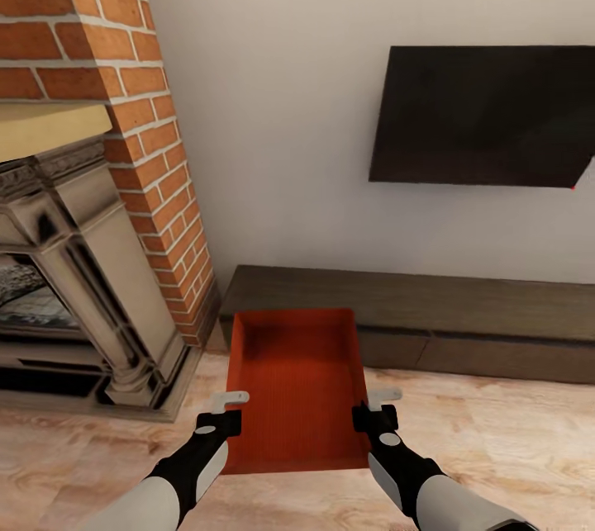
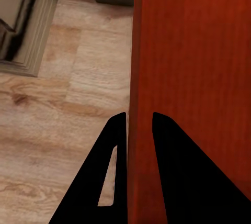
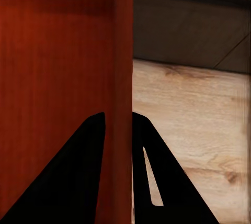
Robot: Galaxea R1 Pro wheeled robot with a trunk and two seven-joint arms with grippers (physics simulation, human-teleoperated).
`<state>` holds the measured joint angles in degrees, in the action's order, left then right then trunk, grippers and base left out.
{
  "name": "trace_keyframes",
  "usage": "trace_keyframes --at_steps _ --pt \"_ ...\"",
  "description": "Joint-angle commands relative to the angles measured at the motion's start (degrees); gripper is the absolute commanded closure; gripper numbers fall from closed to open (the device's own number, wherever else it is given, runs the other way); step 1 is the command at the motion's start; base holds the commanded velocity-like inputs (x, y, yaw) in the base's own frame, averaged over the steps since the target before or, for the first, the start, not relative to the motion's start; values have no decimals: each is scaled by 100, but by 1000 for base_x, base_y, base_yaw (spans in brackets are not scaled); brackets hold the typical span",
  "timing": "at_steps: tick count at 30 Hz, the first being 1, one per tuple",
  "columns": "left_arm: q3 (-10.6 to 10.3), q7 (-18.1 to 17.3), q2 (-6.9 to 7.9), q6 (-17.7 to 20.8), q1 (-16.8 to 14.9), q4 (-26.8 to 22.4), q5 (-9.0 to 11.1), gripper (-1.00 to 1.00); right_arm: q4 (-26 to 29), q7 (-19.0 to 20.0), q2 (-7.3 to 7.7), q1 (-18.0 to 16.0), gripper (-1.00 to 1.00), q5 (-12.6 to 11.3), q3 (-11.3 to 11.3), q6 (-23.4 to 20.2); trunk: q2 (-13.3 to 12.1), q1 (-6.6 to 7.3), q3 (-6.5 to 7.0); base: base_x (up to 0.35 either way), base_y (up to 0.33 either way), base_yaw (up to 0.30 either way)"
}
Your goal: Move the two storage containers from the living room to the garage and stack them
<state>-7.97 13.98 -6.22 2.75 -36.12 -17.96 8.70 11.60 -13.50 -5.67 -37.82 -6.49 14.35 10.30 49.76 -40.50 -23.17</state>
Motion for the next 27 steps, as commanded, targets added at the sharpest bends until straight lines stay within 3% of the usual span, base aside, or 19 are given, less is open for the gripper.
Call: trace_keyframes --at_steps 1,8,27 --pt "96 105 3 33 0 -22 -43 100 -3 -1 -57 -6 100 -45 -99 8 5 -1 1 0 0 -219" --pt "97 105 4 32 0 -20 -43 100 -2 0 -56 -6 100 -37 -102 -6 5 -1 40 0 0 -181" --pt "95 105 7 35 0 -20 -43 100 1 -49 -55 -6 100 -36 -135 2 5 -1 71 0 0 -4"
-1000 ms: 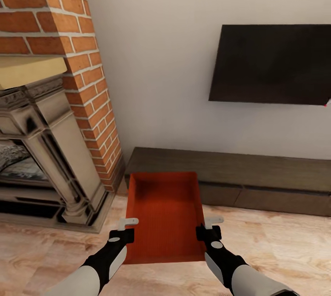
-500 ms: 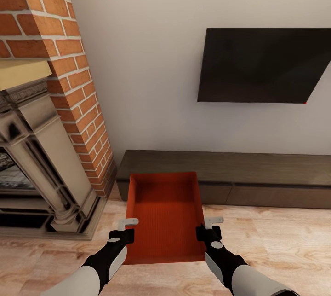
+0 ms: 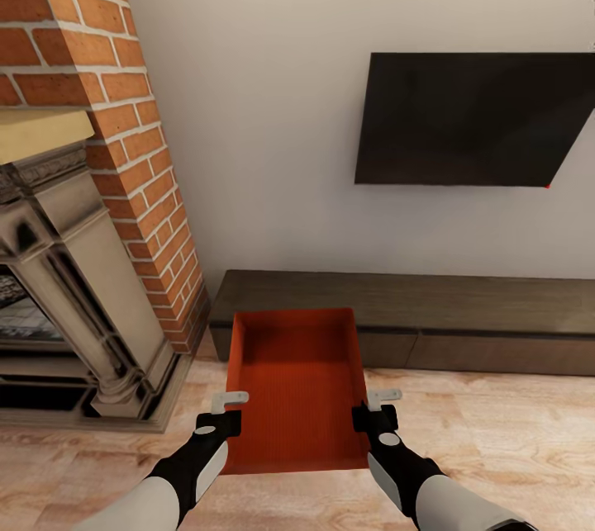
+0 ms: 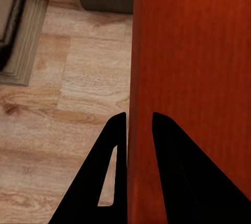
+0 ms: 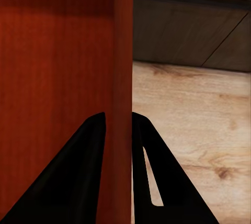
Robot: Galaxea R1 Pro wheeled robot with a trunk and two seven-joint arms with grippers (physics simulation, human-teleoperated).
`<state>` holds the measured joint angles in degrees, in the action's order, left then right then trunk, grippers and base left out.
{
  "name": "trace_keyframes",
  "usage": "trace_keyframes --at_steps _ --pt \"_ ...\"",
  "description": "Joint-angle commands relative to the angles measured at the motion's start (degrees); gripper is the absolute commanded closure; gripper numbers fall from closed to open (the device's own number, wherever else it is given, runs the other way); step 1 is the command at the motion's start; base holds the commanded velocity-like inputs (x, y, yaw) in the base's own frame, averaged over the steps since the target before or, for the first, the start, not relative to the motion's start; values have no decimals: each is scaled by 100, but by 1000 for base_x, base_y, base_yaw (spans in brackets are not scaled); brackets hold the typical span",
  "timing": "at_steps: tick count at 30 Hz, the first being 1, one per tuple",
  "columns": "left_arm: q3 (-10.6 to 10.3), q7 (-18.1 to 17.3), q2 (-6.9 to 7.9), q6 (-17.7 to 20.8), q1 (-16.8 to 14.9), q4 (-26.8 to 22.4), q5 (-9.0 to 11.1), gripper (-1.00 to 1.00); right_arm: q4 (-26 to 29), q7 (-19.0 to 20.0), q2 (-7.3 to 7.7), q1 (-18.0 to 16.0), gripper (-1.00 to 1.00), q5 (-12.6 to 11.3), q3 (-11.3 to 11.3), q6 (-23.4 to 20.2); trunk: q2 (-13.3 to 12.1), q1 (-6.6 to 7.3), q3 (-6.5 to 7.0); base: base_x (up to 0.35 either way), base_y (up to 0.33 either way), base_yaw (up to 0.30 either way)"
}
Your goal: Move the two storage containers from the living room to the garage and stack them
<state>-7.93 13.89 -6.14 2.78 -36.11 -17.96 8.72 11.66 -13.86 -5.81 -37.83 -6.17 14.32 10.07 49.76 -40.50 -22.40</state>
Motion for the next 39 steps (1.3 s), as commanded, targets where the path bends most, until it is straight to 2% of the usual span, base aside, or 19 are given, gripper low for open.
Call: trace_keyframes --at_steps 1,39 --pt "90 114 -1 32 -1 -18 -46 100 -5 -33 -42 -5 100 -68 -132 26 4 -1 2 0 0 0" --pt "90 114 -1 30 -1 -33 -46 100 5 -90 -35 -5 100 -68 -140 39 4 -1 351 0 0 0"
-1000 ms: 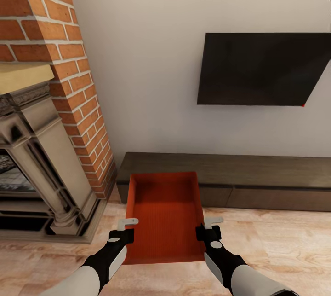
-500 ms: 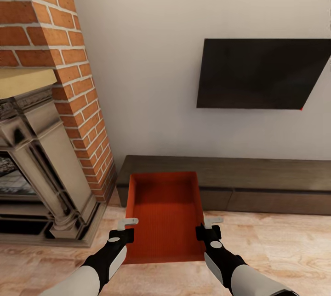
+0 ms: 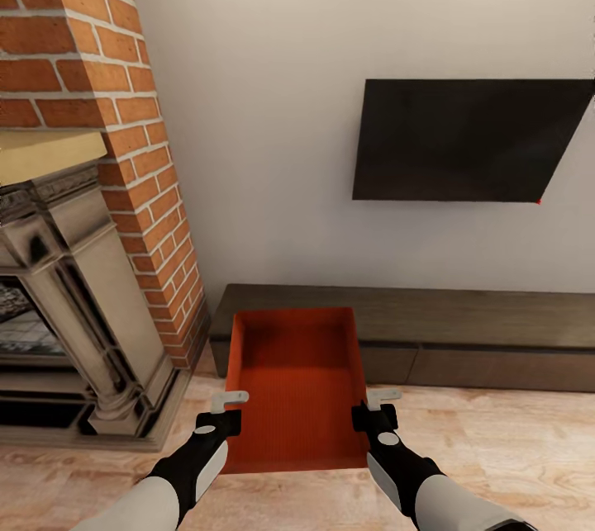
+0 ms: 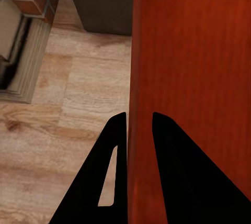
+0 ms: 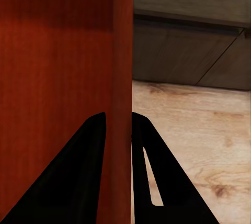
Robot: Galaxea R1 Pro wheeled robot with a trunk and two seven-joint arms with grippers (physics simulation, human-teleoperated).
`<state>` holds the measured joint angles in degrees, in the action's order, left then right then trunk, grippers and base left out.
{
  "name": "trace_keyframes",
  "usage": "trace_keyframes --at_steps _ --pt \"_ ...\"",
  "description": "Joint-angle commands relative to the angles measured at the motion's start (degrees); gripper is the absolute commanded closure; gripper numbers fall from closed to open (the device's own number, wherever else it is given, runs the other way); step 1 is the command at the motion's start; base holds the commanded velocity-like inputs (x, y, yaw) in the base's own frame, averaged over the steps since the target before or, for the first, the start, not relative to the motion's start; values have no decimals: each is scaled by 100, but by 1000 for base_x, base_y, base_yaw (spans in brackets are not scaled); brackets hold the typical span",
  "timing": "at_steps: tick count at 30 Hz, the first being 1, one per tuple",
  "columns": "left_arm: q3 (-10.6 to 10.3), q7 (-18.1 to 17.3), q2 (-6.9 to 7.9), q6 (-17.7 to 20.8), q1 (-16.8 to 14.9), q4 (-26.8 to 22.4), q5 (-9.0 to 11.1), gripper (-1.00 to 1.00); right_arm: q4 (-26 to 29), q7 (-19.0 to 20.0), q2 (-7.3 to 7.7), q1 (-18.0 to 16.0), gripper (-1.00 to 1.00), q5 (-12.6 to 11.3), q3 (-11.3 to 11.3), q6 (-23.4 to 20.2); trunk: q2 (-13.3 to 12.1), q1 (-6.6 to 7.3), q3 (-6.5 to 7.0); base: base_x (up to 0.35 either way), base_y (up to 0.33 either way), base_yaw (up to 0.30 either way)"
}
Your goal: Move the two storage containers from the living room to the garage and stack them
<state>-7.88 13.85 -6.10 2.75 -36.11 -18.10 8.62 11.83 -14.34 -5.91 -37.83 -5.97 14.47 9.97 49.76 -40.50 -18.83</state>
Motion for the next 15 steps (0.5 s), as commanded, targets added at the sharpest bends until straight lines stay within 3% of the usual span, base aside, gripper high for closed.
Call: trace_keyframes --at_steps 1,15 --pt "84 118 -5 32 -1 -18 -35 100 -11 -42 -24 -5 100 -89 -155 48 5 -1 3 0 0 0" --pt "86 118 -5 32 -1 -18 -35 100 -6 -42 -24 -5 100 -92 -171 48 5 -1 132 0 0 0"
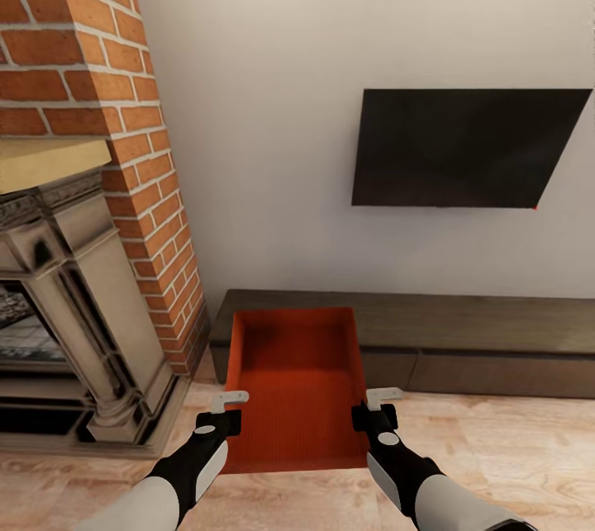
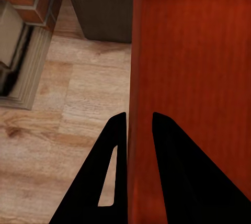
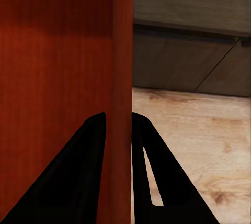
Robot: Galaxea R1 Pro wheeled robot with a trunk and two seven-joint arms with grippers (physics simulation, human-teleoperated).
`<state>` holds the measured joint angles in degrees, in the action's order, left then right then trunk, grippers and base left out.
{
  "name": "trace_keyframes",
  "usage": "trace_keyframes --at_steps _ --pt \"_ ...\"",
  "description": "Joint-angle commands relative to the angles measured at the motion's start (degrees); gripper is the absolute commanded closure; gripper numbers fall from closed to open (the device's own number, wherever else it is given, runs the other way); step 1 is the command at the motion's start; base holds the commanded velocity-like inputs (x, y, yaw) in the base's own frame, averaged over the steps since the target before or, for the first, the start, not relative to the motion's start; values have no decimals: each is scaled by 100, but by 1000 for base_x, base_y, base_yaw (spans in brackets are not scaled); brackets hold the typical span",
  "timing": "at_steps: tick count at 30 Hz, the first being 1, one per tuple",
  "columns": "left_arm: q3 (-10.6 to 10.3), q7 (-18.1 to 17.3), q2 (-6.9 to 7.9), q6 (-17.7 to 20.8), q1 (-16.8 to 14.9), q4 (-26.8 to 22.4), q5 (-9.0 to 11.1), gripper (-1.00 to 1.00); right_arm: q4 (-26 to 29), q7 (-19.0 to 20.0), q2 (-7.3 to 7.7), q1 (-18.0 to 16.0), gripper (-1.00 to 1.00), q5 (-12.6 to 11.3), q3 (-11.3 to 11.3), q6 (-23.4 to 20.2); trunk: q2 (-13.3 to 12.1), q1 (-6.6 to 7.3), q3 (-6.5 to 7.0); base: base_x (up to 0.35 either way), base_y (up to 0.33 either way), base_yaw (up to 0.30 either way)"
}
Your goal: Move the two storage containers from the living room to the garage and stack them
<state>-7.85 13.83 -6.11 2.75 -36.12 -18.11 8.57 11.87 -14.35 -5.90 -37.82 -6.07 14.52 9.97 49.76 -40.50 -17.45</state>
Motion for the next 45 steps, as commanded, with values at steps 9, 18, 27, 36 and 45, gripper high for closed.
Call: trace_keyframes --at_steps 9,18,27,36,45 --pt "82 120 -5 32 -1 -17 -31 100 -13 -41 -25 -6 100 -81 -186 49 5 -1 77 0 0 0" --pt "82 120 -5 32 -1 -17 -31 100 -12 -41 -25 -6 100 -83 -186 49 5 -1 160 0 0 0" --pt "82 120 -5 32 -1 -17 -31 100 -11 -41 -25 -6 100 -86 -186 49 5 -1 243 0 0 0" --pt "82 120 -5 32 -1 -17 -31 100 -9 -41 -25 -6 100 -87 -186 49 5 -1 326 0 0 0" --pt "82 120 -5 32 -1 -17 -31 100 -9 -41 -25 -6 100 -85 -186 49 5 -1 409 0 0 0"
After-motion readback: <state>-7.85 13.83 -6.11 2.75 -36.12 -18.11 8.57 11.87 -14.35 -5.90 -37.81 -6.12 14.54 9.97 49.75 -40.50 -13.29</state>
